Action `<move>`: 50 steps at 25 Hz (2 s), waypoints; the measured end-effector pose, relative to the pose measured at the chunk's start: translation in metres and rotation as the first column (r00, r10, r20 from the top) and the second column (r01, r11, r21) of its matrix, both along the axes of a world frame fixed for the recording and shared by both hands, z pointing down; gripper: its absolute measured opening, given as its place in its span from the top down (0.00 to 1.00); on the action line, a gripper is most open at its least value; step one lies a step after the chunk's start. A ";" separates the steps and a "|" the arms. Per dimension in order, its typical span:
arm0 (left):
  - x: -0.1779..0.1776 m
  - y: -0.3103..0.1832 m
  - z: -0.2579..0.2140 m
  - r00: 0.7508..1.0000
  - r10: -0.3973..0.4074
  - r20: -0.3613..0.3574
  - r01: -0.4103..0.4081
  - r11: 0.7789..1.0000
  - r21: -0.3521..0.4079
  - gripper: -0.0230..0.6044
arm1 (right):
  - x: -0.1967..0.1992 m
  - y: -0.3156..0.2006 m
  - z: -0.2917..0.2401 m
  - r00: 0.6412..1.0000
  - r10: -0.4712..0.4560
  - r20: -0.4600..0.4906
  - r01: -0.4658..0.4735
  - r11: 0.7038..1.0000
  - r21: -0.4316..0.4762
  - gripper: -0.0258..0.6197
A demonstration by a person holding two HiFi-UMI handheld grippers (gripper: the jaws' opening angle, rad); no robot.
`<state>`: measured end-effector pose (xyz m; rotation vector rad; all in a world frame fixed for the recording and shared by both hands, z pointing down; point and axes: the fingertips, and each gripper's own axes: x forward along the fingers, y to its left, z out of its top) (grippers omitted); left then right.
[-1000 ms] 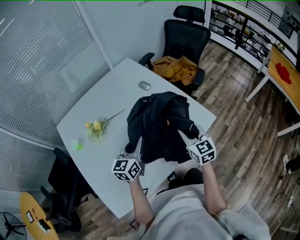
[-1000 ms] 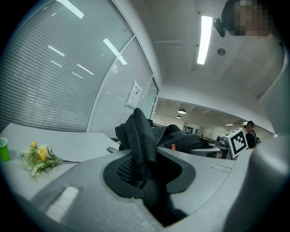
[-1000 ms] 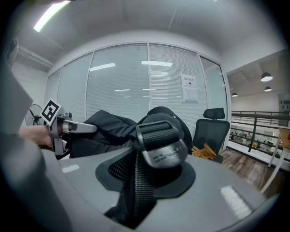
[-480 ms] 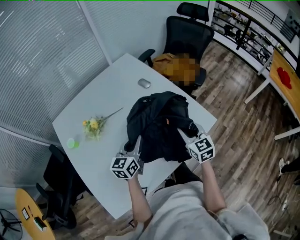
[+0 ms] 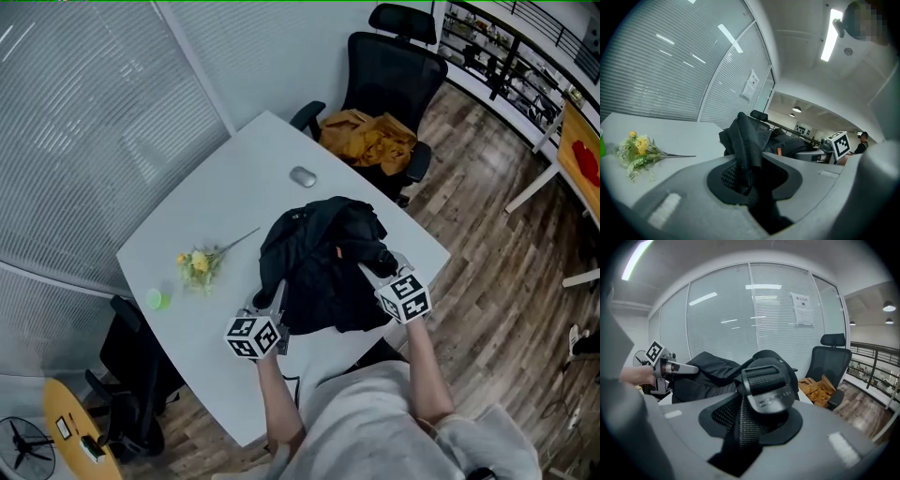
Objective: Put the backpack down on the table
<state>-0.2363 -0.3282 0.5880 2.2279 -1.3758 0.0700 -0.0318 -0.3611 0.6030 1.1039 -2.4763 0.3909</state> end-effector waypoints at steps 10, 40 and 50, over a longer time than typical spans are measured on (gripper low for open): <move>-0.011 -0.012 0.042 1.000 -0.022 -0.014 0.021 0.996 -0.086 0.85 | 0.002 -0.014 0.039 0.999 0.010 -0.042 -0.013 0.997 -0.076 0.76; -0.077 -0.018 0.137 0.988 -0.155 -0.002 0.149 0.949 -0.278 0.85 | 0.015 -0.072 0.121 0.961 -0.160 -0.224 0.105 0.965 -0.241 0.68; -0.093 -0.014 0.166 0.989 -0.135 0.056 0.146 0.930 -0.337 0.84 | 0.023 -0.082 0.149 0.946 -0.145 -0.291 0.060 0.957 -0.283 0.62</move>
